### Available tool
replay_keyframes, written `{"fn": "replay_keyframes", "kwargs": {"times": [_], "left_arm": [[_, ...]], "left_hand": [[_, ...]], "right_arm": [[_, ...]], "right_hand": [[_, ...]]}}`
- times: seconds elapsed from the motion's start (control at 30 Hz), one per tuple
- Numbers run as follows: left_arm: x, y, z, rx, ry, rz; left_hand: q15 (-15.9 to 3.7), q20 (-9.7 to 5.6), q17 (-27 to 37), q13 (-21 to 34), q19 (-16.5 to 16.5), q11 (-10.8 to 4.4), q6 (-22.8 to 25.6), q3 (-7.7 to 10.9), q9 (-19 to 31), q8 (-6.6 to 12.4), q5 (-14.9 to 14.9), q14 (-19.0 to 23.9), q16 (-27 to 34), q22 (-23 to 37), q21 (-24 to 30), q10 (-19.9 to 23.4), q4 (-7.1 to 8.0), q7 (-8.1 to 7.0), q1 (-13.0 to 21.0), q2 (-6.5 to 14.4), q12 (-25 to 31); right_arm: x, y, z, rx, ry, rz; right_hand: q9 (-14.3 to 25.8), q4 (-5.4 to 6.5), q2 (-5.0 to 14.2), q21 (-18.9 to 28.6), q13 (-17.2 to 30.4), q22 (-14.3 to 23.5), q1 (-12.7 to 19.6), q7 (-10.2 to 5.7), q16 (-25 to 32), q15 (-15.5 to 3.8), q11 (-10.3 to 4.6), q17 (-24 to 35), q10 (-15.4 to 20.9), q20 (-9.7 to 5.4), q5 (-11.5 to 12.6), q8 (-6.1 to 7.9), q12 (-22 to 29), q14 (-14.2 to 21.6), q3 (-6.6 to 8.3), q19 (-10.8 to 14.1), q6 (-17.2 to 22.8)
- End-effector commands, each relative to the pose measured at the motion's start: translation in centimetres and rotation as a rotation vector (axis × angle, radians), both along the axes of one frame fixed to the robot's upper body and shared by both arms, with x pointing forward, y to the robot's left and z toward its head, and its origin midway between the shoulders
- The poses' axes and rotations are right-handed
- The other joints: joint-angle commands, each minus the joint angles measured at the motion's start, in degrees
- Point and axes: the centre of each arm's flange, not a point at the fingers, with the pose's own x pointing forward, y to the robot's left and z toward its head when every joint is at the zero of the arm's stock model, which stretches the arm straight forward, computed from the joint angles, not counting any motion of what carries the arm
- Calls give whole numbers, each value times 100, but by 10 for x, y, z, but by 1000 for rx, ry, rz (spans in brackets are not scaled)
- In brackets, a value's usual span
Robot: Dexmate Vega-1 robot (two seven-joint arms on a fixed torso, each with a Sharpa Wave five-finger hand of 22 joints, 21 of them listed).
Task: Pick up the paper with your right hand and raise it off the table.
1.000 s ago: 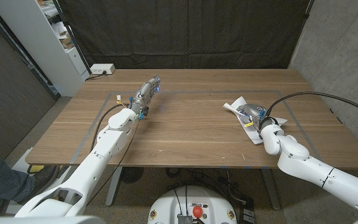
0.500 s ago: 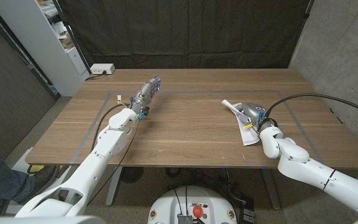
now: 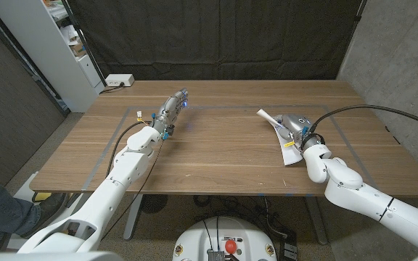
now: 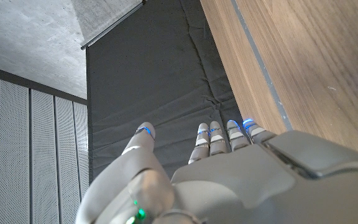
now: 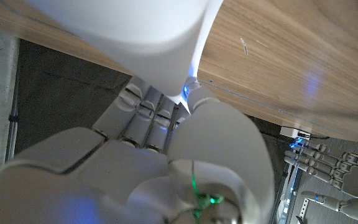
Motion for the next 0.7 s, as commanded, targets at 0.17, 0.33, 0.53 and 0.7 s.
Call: {"fn": "replay_keyframes", "kwargs": {"times": [0.17,0.33,0.53,0.7], "left_arm": [[-3,1,2,3,-5,3],[-4,1,3,5,-6,4],[-5,0,2,4,-7,3],[-6,0,1,4,-6,2]], "left_hand": [[4,17,18,7,-21,10,8,0,15,0,-11,6,16,15,11,-4,-43,-7,0,29,7],[3,16,17,7,-23,7,8,1,15,0,-10,7,16,15,11,-6,-46,-6,0,32,6],[1,17,17,7,-23,8,15,2,15,3,-9,4,15,15,12,-6,-50,-7,0,36,6],[3,15,17,8,-26,14,20,3,15,4,-8,2,15,15,11,-4,-54,-3,-1,39,7]], "right_arm": [[-9,2,13,-16,-31,5],[-13,3,18,-18,-47,15],[-16,4,22,-25,-69,31],[-19,5,25,-47,-94,62]], "right_hand": [[39,15,33,74,47,30,55,8,-72,-792,-12,54,-35,-331,-36,-21,23,-6,-43,-53,57],[45,25,38,90,55,34,50,12,-95,-795,-8,62,-43,-330,-37,-35,26,-6,-49,-67,40],[50,36,36,116,68,39,44,1,-119,-788,-20,82,-66,-329,-39,-45,26,-2,-63,-85,47],[54,48,36,128,78,43,33,-13,-151,-780,-16,94,-86,-329,-41,-58,23,-22,-75,-121,40]]}}
